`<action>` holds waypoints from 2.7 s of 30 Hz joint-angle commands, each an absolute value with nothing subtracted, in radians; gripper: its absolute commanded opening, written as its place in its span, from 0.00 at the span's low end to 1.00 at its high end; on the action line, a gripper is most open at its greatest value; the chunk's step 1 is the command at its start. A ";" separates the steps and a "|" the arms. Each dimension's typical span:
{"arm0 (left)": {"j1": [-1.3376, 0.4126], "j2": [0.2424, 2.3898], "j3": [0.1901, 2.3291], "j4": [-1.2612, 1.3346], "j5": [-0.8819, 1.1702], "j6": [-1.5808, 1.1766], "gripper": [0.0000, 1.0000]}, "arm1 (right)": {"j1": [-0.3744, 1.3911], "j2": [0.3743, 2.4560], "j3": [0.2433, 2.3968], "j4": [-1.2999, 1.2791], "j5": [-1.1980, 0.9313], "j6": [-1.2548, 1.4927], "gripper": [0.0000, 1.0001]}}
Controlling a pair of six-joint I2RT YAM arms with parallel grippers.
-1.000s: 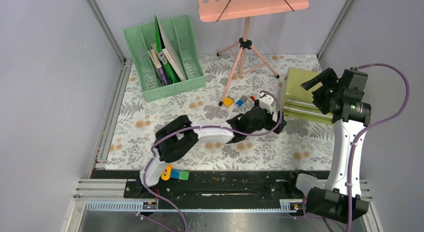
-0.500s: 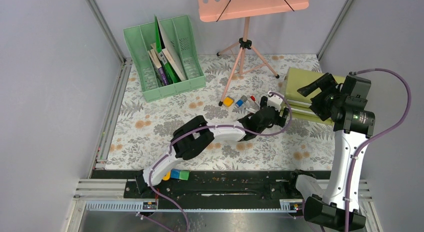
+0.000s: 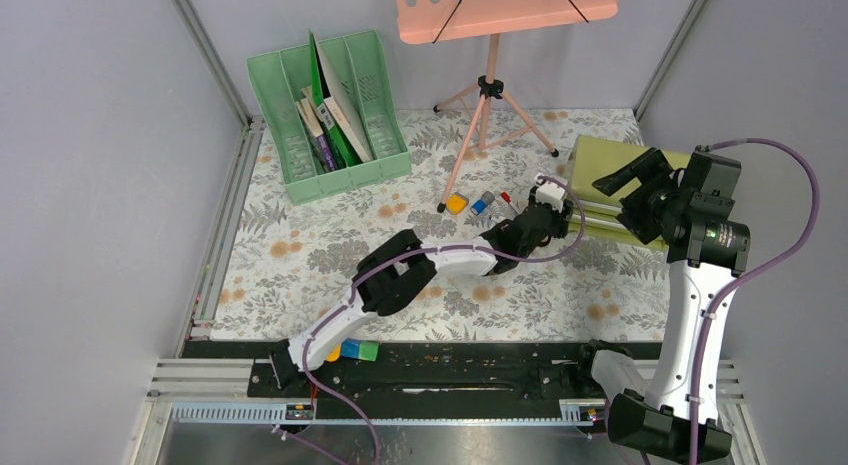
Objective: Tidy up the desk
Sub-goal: Move the storage box to the center of the board.
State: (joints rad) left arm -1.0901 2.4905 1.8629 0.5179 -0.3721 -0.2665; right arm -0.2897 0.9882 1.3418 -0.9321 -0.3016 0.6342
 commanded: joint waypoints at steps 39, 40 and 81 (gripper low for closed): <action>-1.022 2.223 1.574 0.595 -0.369 -0.315 0.00 | -0.285 0.986 1.308 -0.930 -0.276 0.566 0.91; -1.020 2.218 1.574 0.591 -0.369 -0.309 0.00 | -0.285 0.990 1.307 -0.927 -0.276 0.562 0.92; -1.029 2.268 1.344 1.070 -0.200 -1.433 0.56 | -0.283 1.453 1.510 -0.851 -0.313 0.495 0.92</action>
State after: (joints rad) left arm -1.0245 2.2475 1.2648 1.0142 -0.1272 -1.3731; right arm -0.2890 1.4387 1.4708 -0.8753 -0.2829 0.5117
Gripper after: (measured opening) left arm 0.586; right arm 0.917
